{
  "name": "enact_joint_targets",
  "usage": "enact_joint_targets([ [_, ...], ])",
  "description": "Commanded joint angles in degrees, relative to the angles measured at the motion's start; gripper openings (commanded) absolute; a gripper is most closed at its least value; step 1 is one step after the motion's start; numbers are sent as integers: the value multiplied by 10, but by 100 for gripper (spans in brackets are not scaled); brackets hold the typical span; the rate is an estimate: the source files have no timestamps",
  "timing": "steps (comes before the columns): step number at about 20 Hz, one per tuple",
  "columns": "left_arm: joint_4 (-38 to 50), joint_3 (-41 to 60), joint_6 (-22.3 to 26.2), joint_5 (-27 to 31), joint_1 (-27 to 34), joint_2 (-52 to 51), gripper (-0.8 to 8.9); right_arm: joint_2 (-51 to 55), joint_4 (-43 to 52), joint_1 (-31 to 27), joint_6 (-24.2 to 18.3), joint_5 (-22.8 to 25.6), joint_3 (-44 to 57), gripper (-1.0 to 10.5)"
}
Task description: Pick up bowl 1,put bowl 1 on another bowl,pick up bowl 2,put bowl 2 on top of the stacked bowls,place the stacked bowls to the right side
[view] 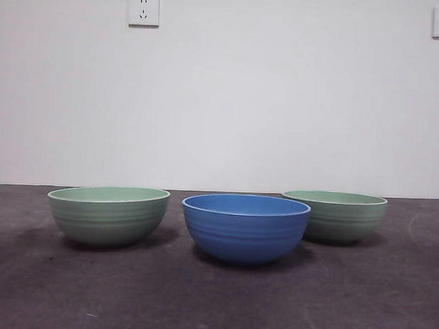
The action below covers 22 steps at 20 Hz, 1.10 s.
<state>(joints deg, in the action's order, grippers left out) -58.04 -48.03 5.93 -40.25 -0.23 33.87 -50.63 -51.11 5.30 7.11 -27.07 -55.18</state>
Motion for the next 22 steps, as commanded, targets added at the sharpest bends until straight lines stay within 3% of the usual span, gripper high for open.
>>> enact_joint_targets([
  [1, 1, 0, -4, -2, -2, -1, 576, -50, 41, 1, 30, 30, -2, 535],
  [13, 1, 0, -4, -2, -2, -1, 576, -278, 207, 2, 65, 73, -2, 533],
  [22, 0, 0, -15, -2, -2, -1, 576, -380, 305, 9, 75, 128, -2, 531],
])
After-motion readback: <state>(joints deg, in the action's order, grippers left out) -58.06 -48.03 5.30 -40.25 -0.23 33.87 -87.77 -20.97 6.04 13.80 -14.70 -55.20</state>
